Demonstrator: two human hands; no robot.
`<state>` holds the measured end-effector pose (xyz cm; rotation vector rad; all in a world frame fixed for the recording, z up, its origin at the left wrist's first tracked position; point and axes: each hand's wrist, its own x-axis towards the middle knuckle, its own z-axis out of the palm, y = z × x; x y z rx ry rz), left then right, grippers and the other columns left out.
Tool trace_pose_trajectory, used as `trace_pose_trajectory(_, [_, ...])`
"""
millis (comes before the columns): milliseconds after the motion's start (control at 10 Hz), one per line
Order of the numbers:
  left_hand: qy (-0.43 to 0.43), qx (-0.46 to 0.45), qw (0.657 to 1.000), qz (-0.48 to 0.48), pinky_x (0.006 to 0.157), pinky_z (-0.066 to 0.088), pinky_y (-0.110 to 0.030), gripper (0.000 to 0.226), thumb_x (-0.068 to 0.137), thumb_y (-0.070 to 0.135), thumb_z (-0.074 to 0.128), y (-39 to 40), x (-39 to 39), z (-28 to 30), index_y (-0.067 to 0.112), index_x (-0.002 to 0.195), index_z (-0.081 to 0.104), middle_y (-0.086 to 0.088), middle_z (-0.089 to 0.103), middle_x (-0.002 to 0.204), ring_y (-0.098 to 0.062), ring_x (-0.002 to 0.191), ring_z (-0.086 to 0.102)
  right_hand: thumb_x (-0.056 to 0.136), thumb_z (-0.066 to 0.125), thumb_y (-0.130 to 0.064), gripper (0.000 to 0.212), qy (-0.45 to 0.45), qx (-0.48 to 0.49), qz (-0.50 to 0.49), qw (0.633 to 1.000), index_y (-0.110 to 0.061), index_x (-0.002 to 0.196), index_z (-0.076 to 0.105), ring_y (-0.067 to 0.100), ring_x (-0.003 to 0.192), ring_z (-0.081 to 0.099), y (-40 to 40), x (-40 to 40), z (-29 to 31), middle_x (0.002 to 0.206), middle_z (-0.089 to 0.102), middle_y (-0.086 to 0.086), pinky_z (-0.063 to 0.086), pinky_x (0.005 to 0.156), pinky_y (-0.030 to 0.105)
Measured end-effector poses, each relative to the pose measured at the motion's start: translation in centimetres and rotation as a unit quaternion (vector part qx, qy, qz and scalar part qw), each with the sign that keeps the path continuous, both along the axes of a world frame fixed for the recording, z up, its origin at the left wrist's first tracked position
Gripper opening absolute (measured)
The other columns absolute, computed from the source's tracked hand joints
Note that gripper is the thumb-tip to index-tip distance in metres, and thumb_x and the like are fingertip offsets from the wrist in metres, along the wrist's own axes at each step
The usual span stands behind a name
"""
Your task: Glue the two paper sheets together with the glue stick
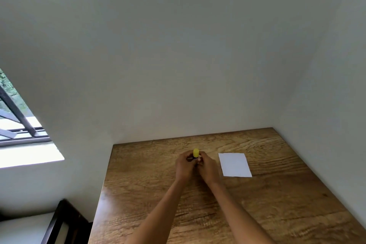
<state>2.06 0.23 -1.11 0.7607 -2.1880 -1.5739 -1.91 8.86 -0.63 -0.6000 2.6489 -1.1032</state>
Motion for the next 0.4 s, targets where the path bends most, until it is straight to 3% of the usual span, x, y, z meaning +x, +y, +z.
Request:
trace_pose_trajectory(100, [-0.003,0.011,1.000,-0.009,0.063,0.041,0.000,0.022,0.079,0.004,0.069,0.0,0.0,-0.1,0.011,0.100,0.071,-0.004,0.072,0.098,-0.010,0.088,0.065,0.095,0.050,-0.018,0.033,-0.008,0.000,-0.001,1.000,-0.014,0.127,0.052,0.022,0.105,0.064,-0.1,0.1,0.0,0.117,0.067,0.009,0.052,0.095,0.034])
trace_pose_trajectory(200, [-0.014,0.039,0.999,-0.026,0.077,0.047,-0.013,0.033,0.079,0.003,0.070,-0.1,0.3,-0.2,0.011,0.110,0.067,-0.005,0.070,0.108,-0.018,0.101,0.064,0.093,0.054,-0.016,0.039,-0.028,-0.004,0.009,1.000,-0.016,0.131,0.048,0.023,0.112,0.061,0.0,0.5,0.4,0.126,0.062,0.008,0.049,0.097,0.034])
trace_pose_trajectory(300, [-0.031,0.063,0.997,-0.033,0.088,0.051,-0.028,0.048,0.081,0.003,0.068,-0.3,0.8,-0.7,0.010,0.126,0.055,-0.008,0.062,0.122,-0.023,0.112,0.060,0.089,0.060,-0.020,0.057,-0.049,-0.001,0.026,0.998,-0.017,0.140,0.036,0.023,0.126,0.049,0.5,0.9,0.6,0.144,0.044,0.006,0.043,0.102,0.035])
trace_pose_trajectory(400, [-0.065,0.065,0.996,-0.012,0.092,0.047,-0.030,0.057,0.085,0.009,0.065,-0.3,2.0,-0.8,0.009,0.137,0.043,-0.009,0.055,0.131,-0.022,0.117,0.055,0.087,0.063,-0.025,0.070,-0.058,0.020,0.016,0.998,-0.020,0.144,0.024,0.024,0.137,0.035,1.9,2.1,0.5,0.153,0.026,0.005,0.038,0.106,0.037])
